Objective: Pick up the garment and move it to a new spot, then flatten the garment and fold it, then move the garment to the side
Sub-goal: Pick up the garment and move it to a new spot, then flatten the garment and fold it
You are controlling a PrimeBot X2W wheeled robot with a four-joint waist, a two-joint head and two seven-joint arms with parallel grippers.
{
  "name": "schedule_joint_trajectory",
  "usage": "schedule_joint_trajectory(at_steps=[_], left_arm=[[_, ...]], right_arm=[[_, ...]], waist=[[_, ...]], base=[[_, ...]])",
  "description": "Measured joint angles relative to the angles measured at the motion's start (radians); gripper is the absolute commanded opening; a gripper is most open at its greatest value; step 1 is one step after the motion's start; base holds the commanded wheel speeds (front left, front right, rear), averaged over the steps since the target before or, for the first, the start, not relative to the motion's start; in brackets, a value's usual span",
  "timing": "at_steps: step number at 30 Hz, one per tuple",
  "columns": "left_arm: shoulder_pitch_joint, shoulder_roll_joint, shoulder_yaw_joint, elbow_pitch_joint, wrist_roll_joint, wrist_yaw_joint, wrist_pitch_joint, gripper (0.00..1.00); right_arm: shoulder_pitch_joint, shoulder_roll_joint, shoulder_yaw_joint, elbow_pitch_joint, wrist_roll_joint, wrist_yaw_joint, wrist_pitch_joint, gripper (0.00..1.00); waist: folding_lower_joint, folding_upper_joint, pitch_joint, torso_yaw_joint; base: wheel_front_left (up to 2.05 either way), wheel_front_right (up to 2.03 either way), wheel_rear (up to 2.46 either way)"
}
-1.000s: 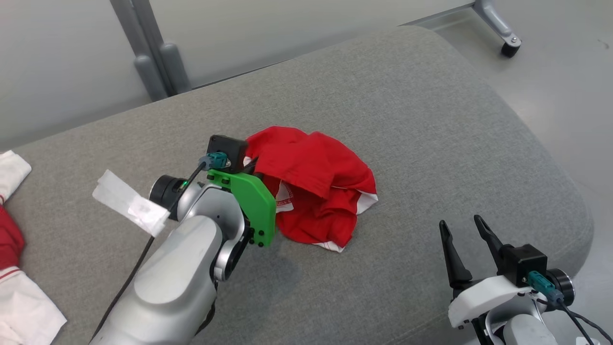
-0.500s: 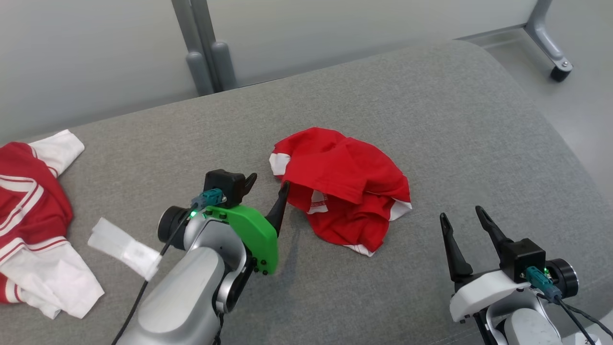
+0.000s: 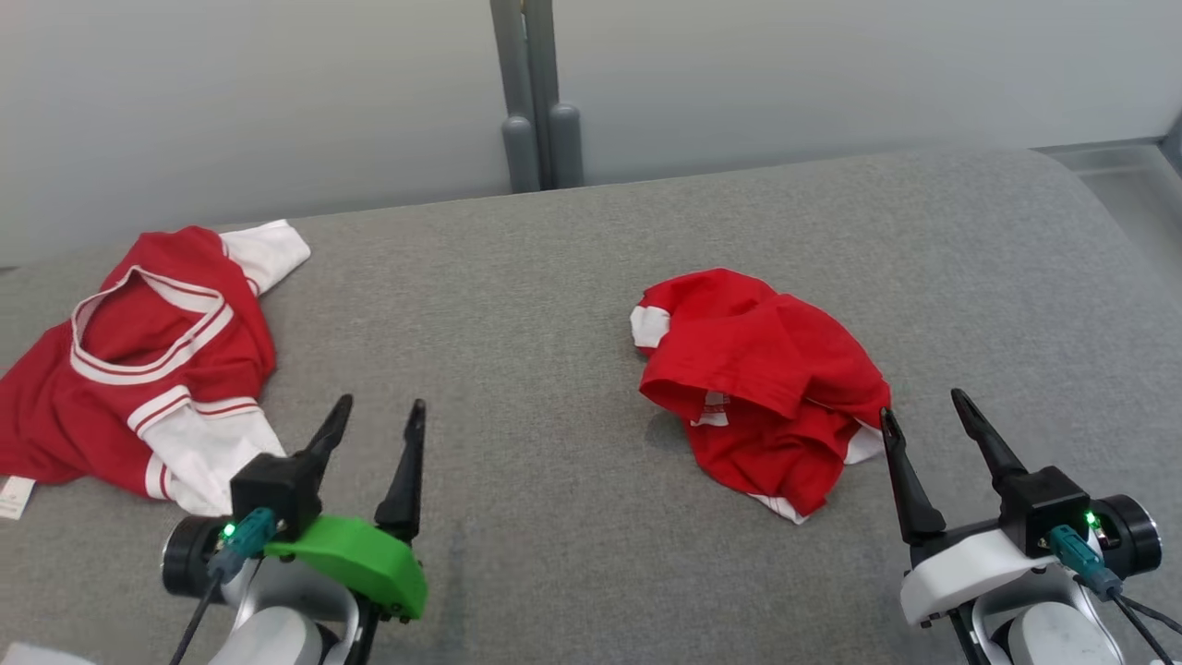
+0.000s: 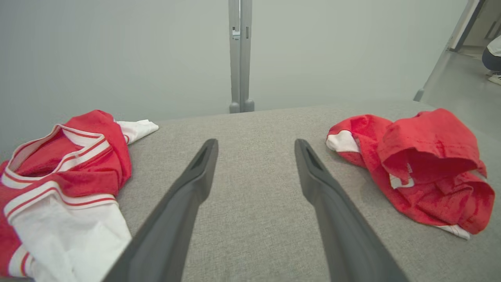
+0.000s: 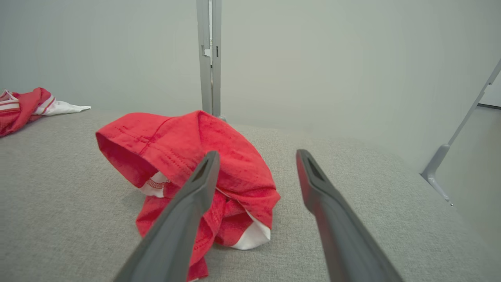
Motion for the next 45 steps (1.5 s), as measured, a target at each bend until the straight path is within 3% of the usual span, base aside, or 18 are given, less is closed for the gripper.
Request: schedule_joint_trajectory(at_steps=[9, 15, 20, 24, 30, 36, 45], left_arm=[[0.157, 0.068, 0.078, -0.028, -0.010, 0.044, -0.099, 1.00], [0.267, 0.073, 0.142, -0.016, -0.014, 0.028, -0.125, 1.00], [0.342, 0.043, 0.236, -0.028, 0.019, -0.042, -0.128, 1.00], [0.395, 0.007, 0.340, -0.033, 0.055, -0.150, -0.129, 1.00], [0.424, -0.055, 0.434, -0.014, 0.107, -0.230, -0.129, 1.00], [0.439, -0.100, 0.494, 0.012, 0.154, -0.282, -0.129, 1.00], [0.439, -0.137, 0.538, 0.039, 0.196, -0.319, -0.129, 1.00]], right_arm=[[0.034, -0.028, -0.016, -0.007, -0.008, 0.000, 0.000, 1.00], [0.056, -0.042, -0.037, 0.007, -0.011, 0.000, 0.000, 1.00], [0.066, -0.043, -0.056, 0.019, -0.012, 0.000, 0.000, 1.00], [0.073, -0.044, -0.072, 0.027, -0.012, 0.000, 0.000, 1.00], [0.087, -0.041, -0.087, 0.035, -0.012, 0.000, 0.000, 1.00], [0.089, -0.037, -0.088, 0.043, -0.012, 0.000, 0.000, 1.00], [0.087, -0.024, -0.086, 0.050, -0.012, 0.000, 0.000, 1.00]], waist=[[0.0000, 0.0000, -0.021, 0.070], [0.0000, 0.0000, -0.029, 0.081], [0.0000, 0.0000, -0.030, 0.075], [0.0000, 0.0000, -0.032, 0.069], [0.0000, 0.0000, -0.039, 0.066], [0.0000, 0.0000, -0.042, 0.063], [0.0000, 0.0000, -0.036, 0.056]], base=[[0.00, 0.00, 0.00], [0.00, 0.00, 0.00], [0.00, 0.00, 0.00], [0.00, 0.00, 0.00], [0.00, 0.00, 0.00], [0.00, 0.00, 0.00], [0.00, 0.00, 0.00]])
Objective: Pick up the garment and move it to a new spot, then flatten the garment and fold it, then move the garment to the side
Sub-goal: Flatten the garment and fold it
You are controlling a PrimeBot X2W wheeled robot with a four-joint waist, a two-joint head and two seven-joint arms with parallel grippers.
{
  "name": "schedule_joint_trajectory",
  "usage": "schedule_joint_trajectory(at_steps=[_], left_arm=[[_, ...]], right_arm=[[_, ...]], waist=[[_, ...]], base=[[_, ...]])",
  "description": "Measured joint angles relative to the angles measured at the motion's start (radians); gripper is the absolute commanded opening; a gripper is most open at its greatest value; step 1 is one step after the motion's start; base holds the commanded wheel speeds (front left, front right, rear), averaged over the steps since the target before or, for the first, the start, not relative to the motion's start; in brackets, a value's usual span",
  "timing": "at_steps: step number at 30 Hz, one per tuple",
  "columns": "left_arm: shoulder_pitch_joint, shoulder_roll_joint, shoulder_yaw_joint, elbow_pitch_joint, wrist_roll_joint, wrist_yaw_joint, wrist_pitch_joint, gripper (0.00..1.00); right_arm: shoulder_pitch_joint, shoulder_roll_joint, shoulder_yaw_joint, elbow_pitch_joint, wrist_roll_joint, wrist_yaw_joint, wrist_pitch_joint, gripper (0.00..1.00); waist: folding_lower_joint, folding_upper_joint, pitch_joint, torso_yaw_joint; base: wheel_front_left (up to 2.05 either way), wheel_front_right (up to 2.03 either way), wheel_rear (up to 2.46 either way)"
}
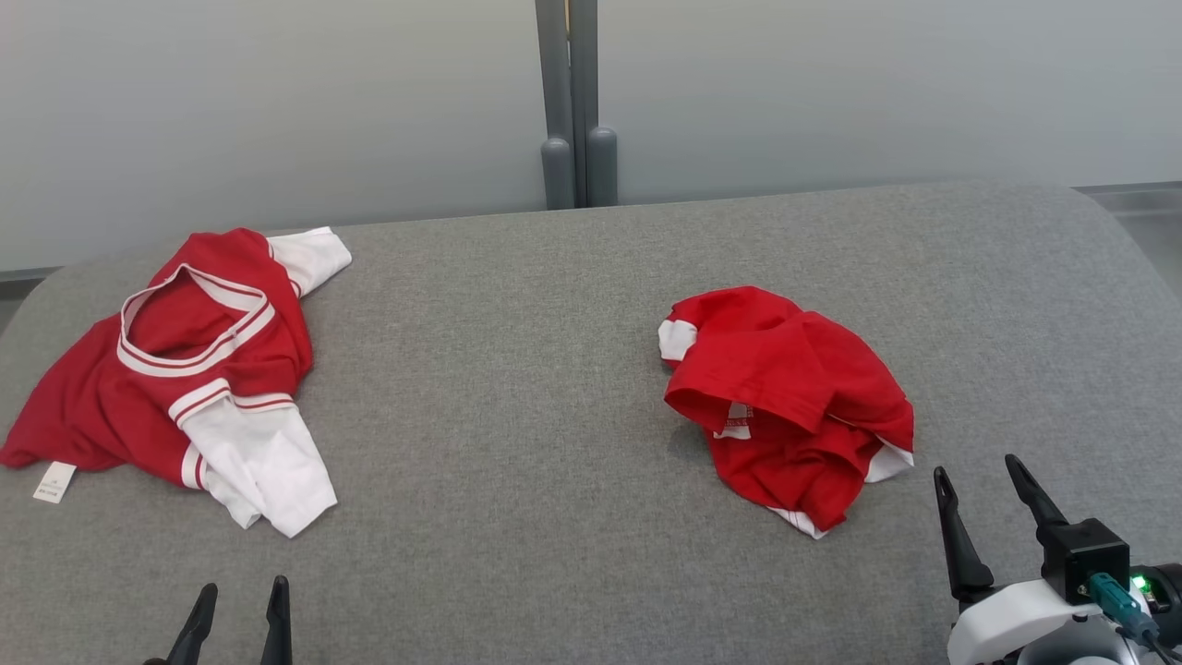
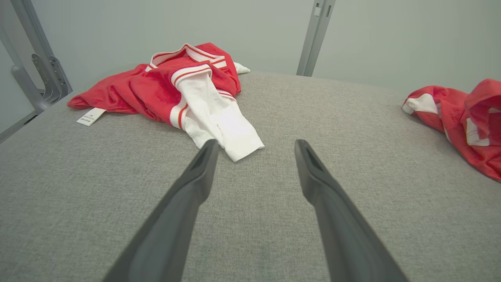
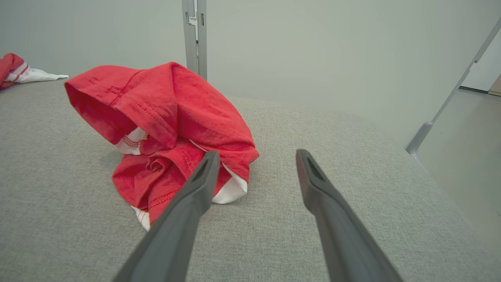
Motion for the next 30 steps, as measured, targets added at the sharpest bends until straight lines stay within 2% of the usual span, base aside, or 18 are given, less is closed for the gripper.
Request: schedule_joint_trajectory(at_steps=[13, 17, 23, 30], left_arm=[[-0.025, -0.033, 0.004, -0.028, 0.032, -0.017, 0.000, 1.00], [-0.088, -0.026, -0.060, -0.056, 0.034, -0.020, 0.006, 1.00], [-0.272, -0.005, -0.183, -0.073, 0.016, -0.021, 0.102, 1.00], [-0.530, 0.000, -0.302, 0.050, -0.033, -0.021, 0.242, 1.00]], right_arm=[[-0.027, 0.005, 0.028, 0.005, 0.000, 0.000, 0.000, 1.00], [-0.043, 0.007, 0.032, -0.004, 0.000, 0.000, 0.000, 1.00], [-0.064, 0.016, 0.036, -0.012, 0.000, 0.000, 0.000, 1.00], [-0.107, 0.039, 0.056, -0.027, 0.002, 0.000, 0.000, 1.00]], waist=[[0.0000, 0.0000, 0.011, -0.033], [0.0000, 0.0000, 0.020, -0.066], [0.0000, 0.0000, 0.044, -0.126], [0.0000, 0.0000, 0.095, -0.208]], base=[[0.00, 0.00, 0.00], [0.00, 0.00, 0.00], [0.00, 0.00, 0.00], [0.00, 0.00, 0.00]])
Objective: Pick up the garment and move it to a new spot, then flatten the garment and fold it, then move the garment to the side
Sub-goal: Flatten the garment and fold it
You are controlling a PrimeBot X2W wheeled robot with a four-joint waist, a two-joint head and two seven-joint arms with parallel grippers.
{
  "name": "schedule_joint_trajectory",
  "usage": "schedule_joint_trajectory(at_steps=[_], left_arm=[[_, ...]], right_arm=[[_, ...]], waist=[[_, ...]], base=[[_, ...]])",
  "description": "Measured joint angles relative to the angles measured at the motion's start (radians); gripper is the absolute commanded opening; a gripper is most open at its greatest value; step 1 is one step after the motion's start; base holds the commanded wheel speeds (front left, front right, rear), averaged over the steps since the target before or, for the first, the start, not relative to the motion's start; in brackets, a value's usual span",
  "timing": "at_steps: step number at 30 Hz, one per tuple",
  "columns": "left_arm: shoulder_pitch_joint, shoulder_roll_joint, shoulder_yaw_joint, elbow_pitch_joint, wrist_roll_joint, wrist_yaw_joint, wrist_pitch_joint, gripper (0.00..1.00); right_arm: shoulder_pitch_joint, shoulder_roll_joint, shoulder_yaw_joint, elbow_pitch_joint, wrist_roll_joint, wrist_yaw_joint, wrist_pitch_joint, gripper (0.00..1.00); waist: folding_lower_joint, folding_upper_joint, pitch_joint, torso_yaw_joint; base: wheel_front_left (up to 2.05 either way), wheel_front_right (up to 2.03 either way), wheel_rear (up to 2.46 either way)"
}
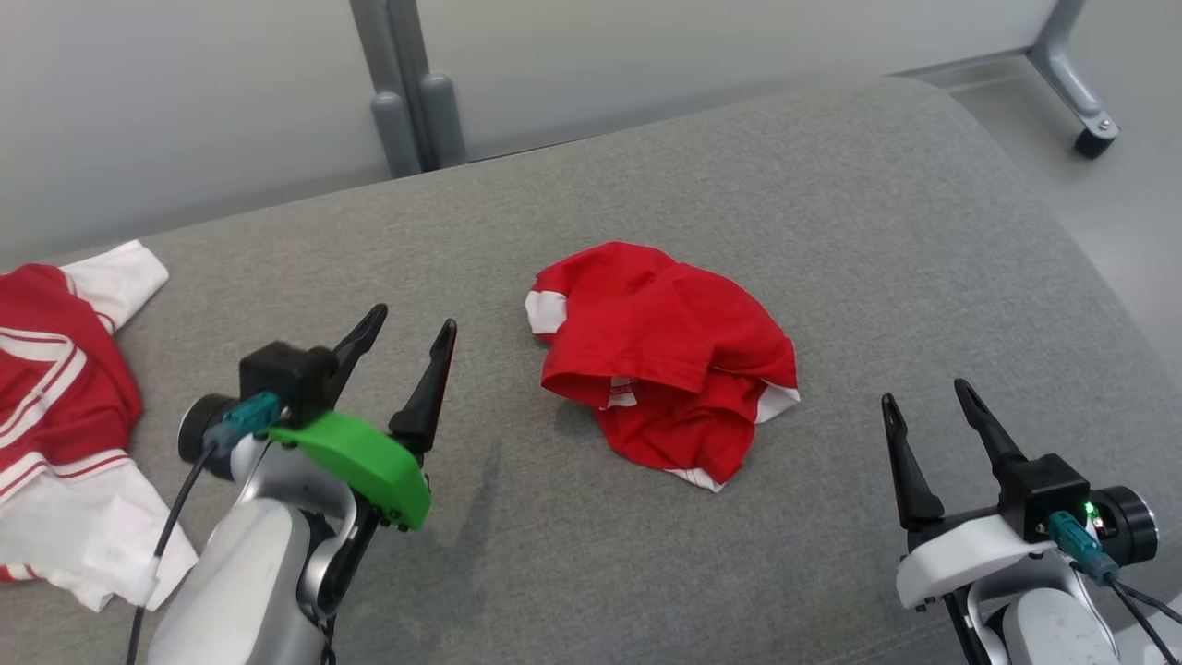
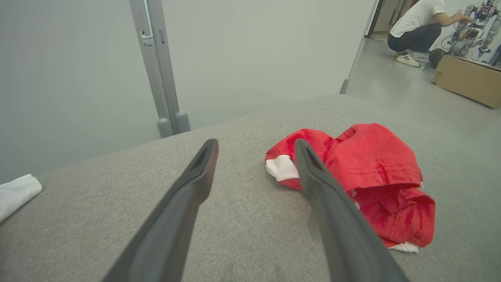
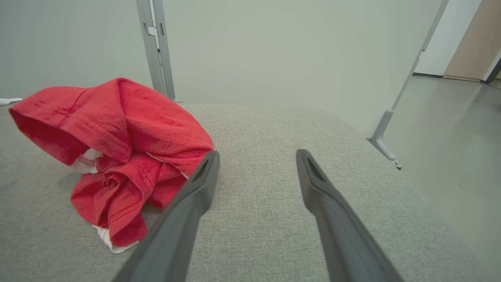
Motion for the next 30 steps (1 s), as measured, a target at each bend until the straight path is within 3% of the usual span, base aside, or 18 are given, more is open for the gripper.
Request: schedule_joint_trajectory(at_steps=[6, 12, 30], left_arm=[[-0.179, -0.007, -0.058, 0.185, -0.032, 0.000, 0.117, 1.00], [-0.268, -0.012, -0.071, 0.354, -0.073, 0.000, 0.165, 1.00], [-0.371, -0.026, -0.110, 0.615, -0.136, 0.001, 0.183, 1.00]], right_arm=[[-0.031, 0.015, 0.016, -0.026, 0.004, 0.000, 0.000, 1.00], [-0.034, 0.021, 0.021, -0.031, 0.008, 0.000, 0.000, 1.00], [-0.048, 0.025, 0.082, -0.021, 0.047, 0.000, 0.000, 1.00]], waist=[[0.0000, 0.0000, 0.055, -0.075], [0.0000, 0.0000, 0.100, -0.149], [0.0000, 0.0000, 0.145, -0.247]], base=[[0.00, 0.00, 0.00], [0.00, 0.00, 0.00], [0.00, 0.00, 0.00]])
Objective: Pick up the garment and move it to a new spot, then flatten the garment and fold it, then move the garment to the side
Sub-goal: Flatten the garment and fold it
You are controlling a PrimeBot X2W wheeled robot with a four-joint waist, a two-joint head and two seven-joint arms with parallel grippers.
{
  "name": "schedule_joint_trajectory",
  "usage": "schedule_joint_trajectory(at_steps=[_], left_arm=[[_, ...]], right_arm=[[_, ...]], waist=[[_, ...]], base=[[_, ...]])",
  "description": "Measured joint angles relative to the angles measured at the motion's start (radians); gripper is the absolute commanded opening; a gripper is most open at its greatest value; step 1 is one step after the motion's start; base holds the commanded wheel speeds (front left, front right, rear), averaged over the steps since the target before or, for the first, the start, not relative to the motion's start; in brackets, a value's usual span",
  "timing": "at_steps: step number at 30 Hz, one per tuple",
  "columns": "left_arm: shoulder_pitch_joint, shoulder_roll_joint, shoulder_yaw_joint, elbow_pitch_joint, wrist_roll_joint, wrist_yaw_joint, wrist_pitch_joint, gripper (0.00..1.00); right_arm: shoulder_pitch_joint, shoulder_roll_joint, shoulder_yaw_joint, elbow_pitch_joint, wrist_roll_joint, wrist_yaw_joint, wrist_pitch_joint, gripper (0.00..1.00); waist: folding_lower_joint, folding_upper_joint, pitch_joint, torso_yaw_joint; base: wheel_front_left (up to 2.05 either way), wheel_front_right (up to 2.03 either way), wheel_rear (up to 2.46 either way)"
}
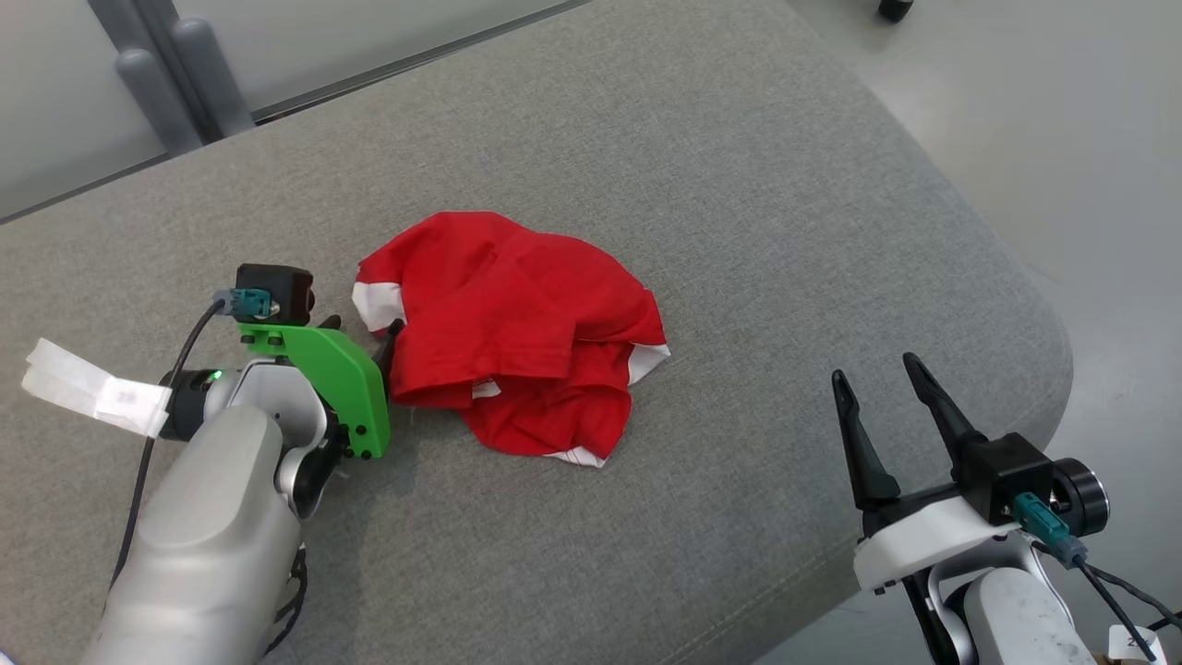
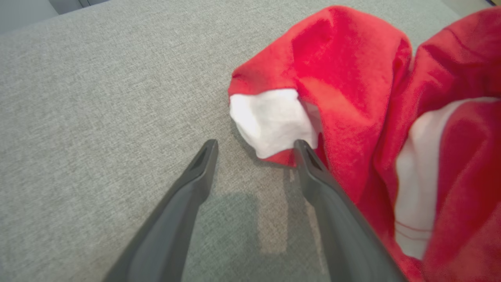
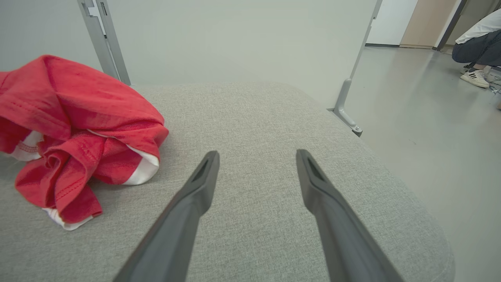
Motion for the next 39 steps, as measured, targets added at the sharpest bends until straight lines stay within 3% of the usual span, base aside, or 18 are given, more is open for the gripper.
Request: schedule_joint_trajectory(at_steps=[8, 9, 10, 11, 17, 24, 39], left_arm=[[-0.027, -0.001, -0.025, 0.036, -0.019, -0.001, -0.021, 1.00], [-0.027, -0.003, -0.040, 0.038, -0.028, -0.001, -0.024, 0.84], [-0.027, -0.004, -0.050, 0.038, -0.036, -0.001, -0.024, 0.09], [-0.027, -0.005, -0.061, 0.035, -0.043, -0.001, -0.024, 0.00], [-0.042, 0.003, -0.129, -0.028, -0.062, -0.001, -0.050, 0.00], [-0.110, 0.055, -0.153, -0.215, -0.074, -0.001, -0.057, 0.00], [-0.165, 0.261, -0.112, -0.805, -0.075, 0.095, 0.209, 0.00]], right_arm=[[0.001, 0.000, -0.005, 0.002, 0.010, 0.000, 0.000, 1.00], [0.001, 0.000, -0.005, 0.003, 0.015, 0.000, 0.000, 1.00], [0.001, 0.000, -0.006, 0.003, 0.016, 0.000, 0.000, 1.00], [0.001, 0.000, -0.007, 0.003, 0.016, 0.000, 0.000, 1.00], [0.014, 0.000, -0.032, 0.002, 0.021, 0.000, 0.000, 1.00], [0.031, 0.000, -0.043, 0.005, 0.026, 0.000, 0.000, 1.00], [0.041, 0.000, -0.059, 0.010, 0.015, 0.000, 0.000, 1.00]], waist=[[0.0000, 0.0000, 0.007, -0.014], [0.0000, 0.0000, 0.009, -0.018], [0.0000, 0.0000, 0.010, -0.019], [0.0000, 0.0000, 0.011, -0.020], [0.0000, 0.0000, 0.007, 0.000], [0.0000, 0.0000, -0.010, 0.056], [0.0000, 0.0000, -0.085, 0.149]], base=[[0.00, 0.00, 0.00], [0.00, 0.00, 0.00], [0.00, 0.00, 0.00], [0.00, 0.00, 0.00], [0.00, 0.00, 0.00], [0.00, 0.00, 0.00], [0.00, 0.00, 0.00]])
